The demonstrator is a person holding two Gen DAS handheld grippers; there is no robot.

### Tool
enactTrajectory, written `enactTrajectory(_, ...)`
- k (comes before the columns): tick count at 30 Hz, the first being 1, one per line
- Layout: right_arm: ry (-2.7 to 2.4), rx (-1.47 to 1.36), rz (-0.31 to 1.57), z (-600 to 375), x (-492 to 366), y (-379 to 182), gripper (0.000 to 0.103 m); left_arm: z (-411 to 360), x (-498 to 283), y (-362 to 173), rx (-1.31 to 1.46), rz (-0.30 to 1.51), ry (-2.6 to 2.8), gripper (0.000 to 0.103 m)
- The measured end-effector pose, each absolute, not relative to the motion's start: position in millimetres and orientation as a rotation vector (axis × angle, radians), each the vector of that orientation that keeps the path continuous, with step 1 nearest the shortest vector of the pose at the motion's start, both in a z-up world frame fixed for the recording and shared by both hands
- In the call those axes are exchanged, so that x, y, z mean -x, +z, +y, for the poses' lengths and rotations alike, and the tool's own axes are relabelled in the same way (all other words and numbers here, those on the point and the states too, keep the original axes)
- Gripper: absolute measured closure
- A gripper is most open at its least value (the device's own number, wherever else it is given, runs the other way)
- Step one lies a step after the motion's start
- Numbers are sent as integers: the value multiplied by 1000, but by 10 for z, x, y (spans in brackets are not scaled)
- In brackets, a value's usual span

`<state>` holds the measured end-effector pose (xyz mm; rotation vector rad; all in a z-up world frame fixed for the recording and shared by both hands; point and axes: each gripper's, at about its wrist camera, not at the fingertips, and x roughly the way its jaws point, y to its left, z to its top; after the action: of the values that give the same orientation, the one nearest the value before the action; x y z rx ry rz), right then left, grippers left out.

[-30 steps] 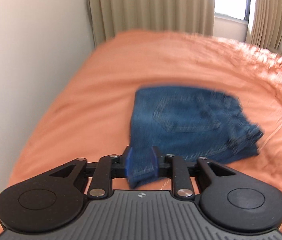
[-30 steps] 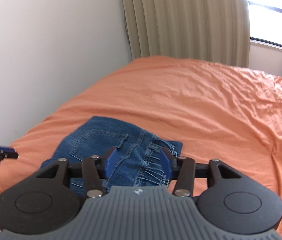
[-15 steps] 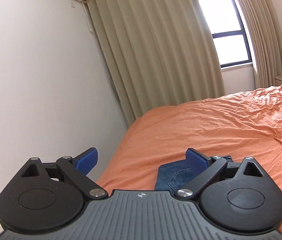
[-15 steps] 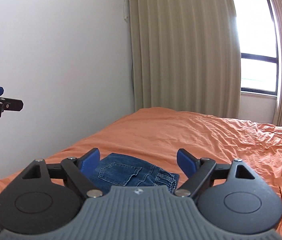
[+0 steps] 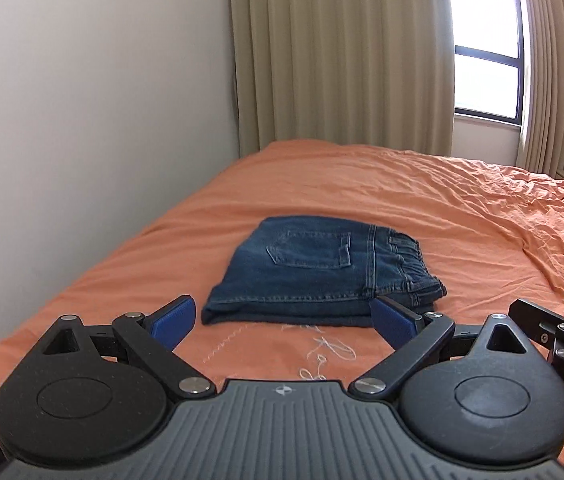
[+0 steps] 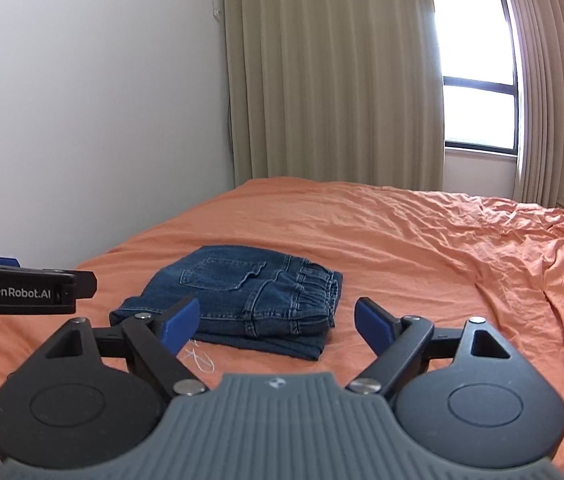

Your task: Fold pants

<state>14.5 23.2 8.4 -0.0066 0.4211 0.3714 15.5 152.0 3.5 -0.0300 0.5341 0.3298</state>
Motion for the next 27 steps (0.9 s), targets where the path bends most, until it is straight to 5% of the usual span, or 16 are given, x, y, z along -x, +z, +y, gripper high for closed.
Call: enactTrajectory(27,372,-32,479,240,-387,-81,22,1414,-137,-253,-5,618,338,0)
